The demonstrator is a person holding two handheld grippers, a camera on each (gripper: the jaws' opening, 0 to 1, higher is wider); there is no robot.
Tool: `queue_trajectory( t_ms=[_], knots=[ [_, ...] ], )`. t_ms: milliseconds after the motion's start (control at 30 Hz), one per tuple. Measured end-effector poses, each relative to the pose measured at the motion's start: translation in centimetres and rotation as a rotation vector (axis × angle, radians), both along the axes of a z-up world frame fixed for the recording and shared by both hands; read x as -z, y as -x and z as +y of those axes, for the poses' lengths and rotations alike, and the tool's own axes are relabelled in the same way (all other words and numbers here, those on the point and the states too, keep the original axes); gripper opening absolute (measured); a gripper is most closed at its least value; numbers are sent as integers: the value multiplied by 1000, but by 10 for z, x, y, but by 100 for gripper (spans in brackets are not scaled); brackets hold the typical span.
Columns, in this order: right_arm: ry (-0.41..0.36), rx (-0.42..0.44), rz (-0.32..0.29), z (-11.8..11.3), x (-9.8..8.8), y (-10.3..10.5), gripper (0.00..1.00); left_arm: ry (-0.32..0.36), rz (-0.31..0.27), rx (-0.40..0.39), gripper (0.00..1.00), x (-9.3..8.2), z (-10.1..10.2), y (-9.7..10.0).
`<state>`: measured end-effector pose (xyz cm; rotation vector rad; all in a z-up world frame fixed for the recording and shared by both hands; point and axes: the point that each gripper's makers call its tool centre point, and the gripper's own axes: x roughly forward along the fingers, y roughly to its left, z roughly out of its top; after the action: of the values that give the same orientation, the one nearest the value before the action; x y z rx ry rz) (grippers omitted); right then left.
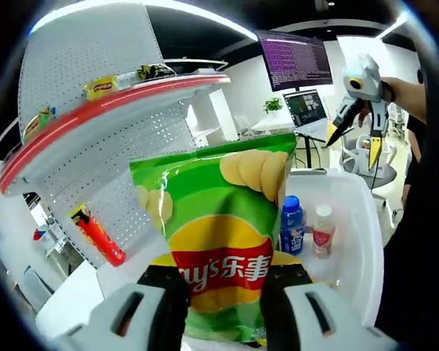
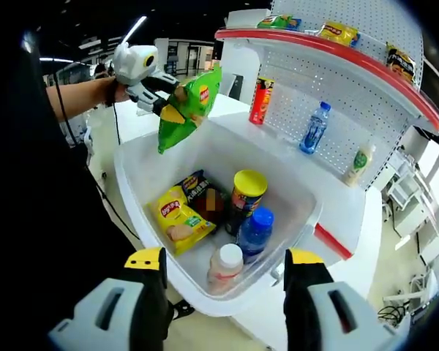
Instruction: Place the items from the shopping basket onto the snack and drink counter
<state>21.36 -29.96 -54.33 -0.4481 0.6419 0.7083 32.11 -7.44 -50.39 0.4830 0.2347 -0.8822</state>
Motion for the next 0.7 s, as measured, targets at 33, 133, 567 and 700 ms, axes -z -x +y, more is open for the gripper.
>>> queue_trajectory(
  t_ms=[33, 133, 567, 700],
  knots=[
    [1, -3, -1, 1, 0, 0, 63, 10, -6, -10, 39, -4, 1, -1],
    [0, -11, -2, 4, -1, -1, 63, 36, -22, -44, 39, -17, 5, -2],
    [-7, -33, -7, 9, 0, 1, 63, 149, -157, -222, 39, -93, 29, -13],
    [-8, -40, -7, 10, 0, 3, 63, 179, -163, -250, 39, -111, 32, -15]
  ],
)
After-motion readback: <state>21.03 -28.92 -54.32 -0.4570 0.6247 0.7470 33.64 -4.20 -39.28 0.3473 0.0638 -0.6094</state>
